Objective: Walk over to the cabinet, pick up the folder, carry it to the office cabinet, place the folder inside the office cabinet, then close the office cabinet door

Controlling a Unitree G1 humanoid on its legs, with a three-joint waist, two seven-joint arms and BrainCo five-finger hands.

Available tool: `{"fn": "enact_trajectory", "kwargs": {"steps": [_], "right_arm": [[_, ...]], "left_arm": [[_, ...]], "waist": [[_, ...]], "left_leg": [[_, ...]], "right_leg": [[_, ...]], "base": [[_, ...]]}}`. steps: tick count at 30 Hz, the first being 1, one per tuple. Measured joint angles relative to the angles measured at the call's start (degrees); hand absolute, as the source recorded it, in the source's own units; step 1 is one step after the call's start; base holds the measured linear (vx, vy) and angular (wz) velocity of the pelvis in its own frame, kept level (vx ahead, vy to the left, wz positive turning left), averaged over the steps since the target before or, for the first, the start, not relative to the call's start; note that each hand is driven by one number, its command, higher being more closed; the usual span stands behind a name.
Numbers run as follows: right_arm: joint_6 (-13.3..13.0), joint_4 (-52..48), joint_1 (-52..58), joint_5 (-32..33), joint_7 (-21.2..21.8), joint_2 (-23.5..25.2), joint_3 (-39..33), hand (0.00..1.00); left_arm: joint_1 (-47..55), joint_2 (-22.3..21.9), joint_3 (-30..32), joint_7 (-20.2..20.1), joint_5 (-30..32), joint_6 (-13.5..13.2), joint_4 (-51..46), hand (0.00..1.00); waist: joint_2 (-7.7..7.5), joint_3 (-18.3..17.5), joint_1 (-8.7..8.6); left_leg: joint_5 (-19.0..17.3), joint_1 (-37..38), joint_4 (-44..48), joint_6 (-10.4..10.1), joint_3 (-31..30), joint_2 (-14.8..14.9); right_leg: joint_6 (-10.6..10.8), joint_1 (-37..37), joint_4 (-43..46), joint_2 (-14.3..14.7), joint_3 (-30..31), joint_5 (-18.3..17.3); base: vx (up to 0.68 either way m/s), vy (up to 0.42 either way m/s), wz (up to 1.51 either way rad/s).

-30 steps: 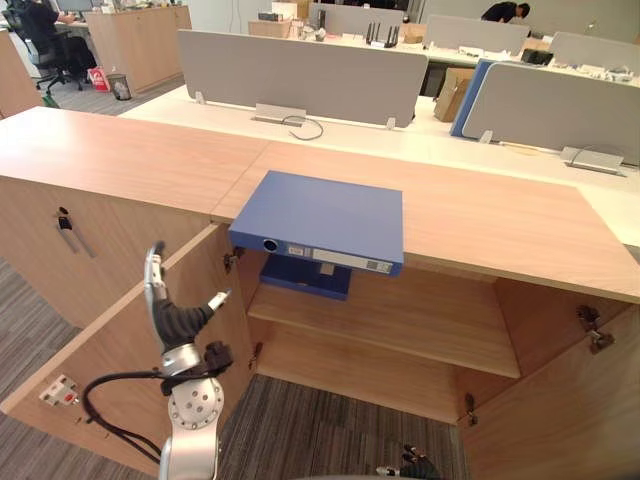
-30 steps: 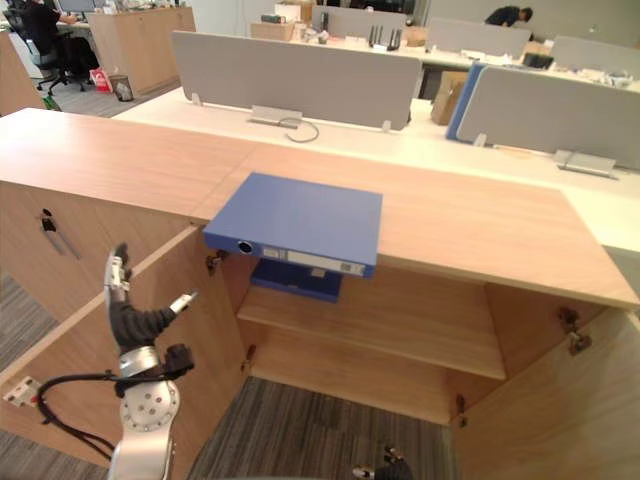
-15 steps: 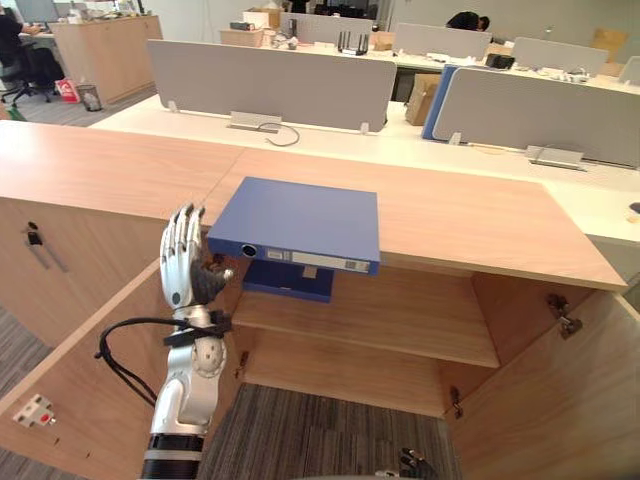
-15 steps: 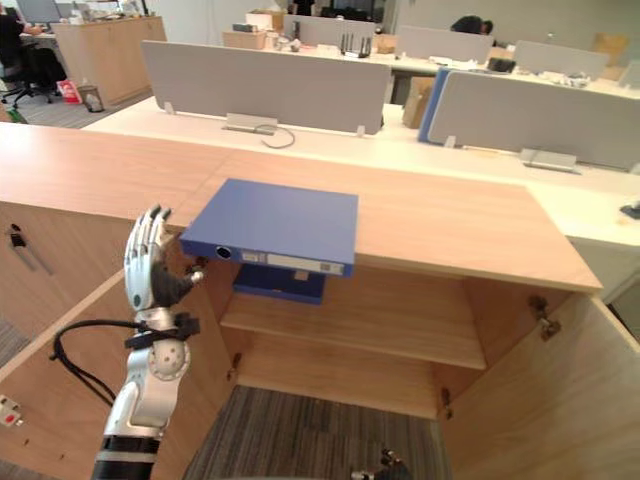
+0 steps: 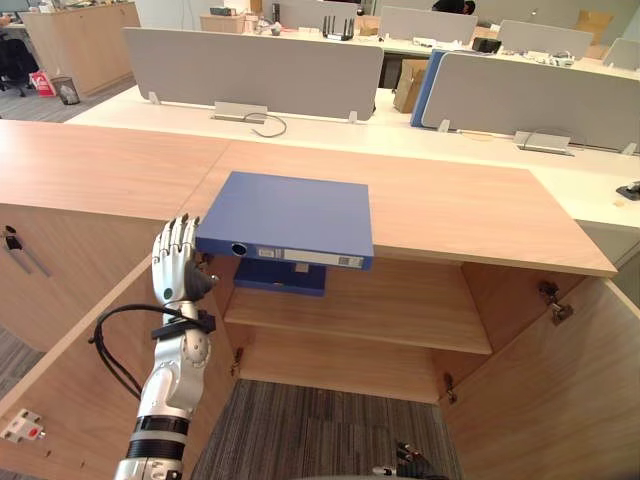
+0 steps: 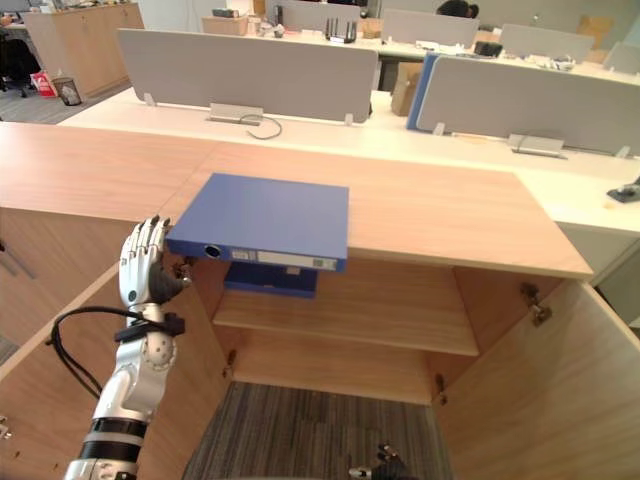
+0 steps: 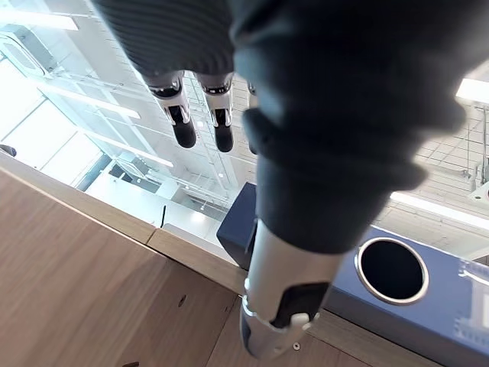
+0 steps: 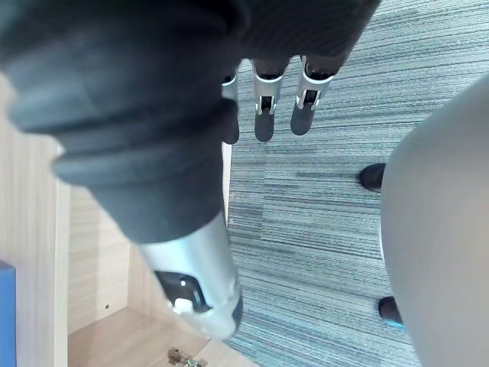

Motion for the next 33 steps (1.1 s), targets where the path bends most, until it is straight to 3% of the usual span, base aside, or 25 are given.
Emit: {"fn": "enact_trajectory", "kwargs": {"steps": [12,28,33], "right_arm": [[-0.7,0.0,-0.4,0.0,0.0,-0.8,0.0,0.0],[-1.2,0.3,-0.5,-2.3,0.0,-4.4,0.2,0.0],[-1.1,1.2,1.9,-2.5,0.0,-5.8,0.0,0.0]], "left_arm": [[-4.5,1.5,-0.5,0.9,1.6,0.2,2.2,0.0],[-11.6,6.5,-6.0,0.7,1.9,0.1,13.1,0.0],[-12.5,7.7,-9.0,0.2,2.1,-1.0,14.5,0.0]], "waist": [[0.68,0.6,-0.86],[1.43,1.2,-2.57],[2.08,1.6,-3.32]], "left_leg": [[0.0,0.1,-0.3,0.0,0.3,0.0],[0.0,0.3,-0.3,0.0,1.6,0.1],[0.0,0.4,-0.3,0.0,1.8,0.1]], "right_leg": [[0.0,-0.1,-0.1,0.0,0.2,0.0],[0.0,-1.0,0.5,0.2,1.8,0.0],[0.0,-1.0,0.6,0.2,1.9,0.0]], "base": [[0.0,0.0,0.0],[0.0,0.003,-0.04],[0.0,0.0,0.0]]}}
